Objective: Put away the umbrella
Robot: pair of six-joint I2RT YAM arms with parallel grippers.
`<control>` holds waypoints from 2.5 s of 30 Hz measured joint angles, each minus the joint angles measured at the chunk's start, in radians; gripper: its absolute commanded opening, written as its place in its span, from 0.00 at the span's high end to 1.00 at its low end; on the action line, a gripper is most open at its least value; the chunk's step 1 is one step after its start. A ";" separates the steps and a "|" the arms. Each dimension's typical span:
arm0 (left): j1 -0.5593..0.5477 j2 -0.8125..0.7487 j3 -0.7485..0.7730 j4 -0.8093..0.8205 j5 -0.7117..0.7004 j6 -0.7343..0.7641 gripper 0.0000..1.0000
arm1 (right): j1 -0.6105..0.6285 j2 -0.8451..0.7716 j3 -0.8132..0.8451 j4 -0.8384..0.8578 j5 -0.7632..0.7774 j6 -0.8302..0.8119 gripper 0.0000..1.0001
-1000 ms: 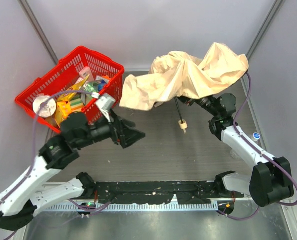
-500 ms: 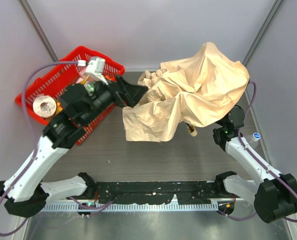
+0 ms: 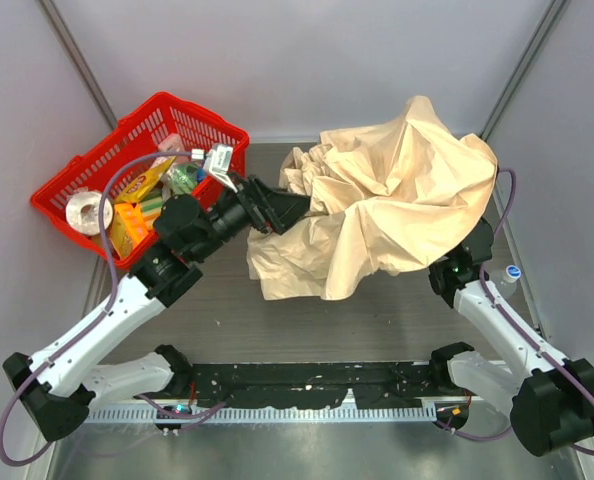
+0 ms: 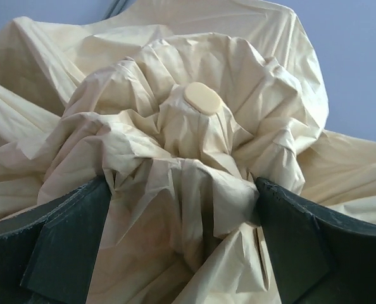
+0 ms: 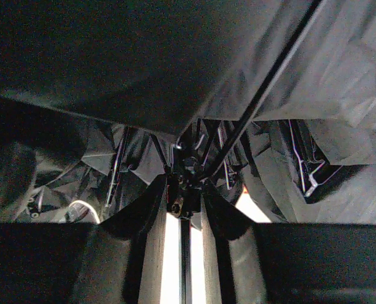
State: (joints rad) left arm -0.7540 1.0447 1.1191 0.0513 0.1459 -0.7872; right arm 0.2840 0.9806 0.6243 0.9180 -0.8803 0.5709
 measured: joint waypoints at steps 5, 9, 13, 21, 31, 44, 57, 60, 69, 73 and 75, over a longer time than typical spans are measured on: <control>0.001 -0.114 -0.123 0.088 0.012 0.003 0.00 | 0.001 0.042 0.005 0.051 -0.024 0.078 0.99; 0.000 -0.130 -0.122 0.121 0.021 0.009 0.00 | 0.001 0.100 0.005 0.158 -0.019 0.184 0.99; 0.000 -0.139 -0.135 0.173 0.027 0.008 0.00 | 0.001 0.134 0.005 0.237 -0.018 0.251 0.99; 0.000 -0.029 -0.027 0.122 -0.020 0.011 0.00 | 0.001 0.137 0.006 0.273 -0.020 0.285 0.99; -0.001 0.106 0.004 0.251 0.042 0.016 0.00 | 0.007 0.137 0.006 0.263 -0.024 0.296 0.99; 0.003 0.183 0.033 0.409 0.138 -0.061 0.72 | 0.035 0.136 0.039 0.252 -0.076 0.298 0.99; 0.001 0.167 0.006 0.423 0.130 -0.101 1.00 | 0.068 -0.050 0.039 -0.117 0.063 0.095 0.31; -0.003 0.147 -0.009 0.400 0.089 -0.117 1.00 | 0.080 -0.106 0.020 -0.169 0.116 0.049 0.32; -0.003 0.089 -0.043 0.397 -0.030 -0.134 1.00 | 0.161 -0.138 -0.088 -0.264 0.182 0.012 0.37; -0.003 0.080 -0.047 0.401 -0.058 -0.151 1.00 | 0.196 -0.145 -0.103 -0.281 0.212 0.006 0.51; -0.003 0.080 -0.050 0.403 -0.061 -0.164 1.00 | 0.217 -0.143 -0.108 -0.264 0.234 0.008 0.63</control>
State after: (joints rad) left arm -0.7570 1.1244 1.0691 0.4541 0.0849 -0.9512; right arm 0.5014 0.8371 0.5167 0.6537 -0.6464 0.5785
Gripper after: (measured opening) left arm 0.051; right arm 0.505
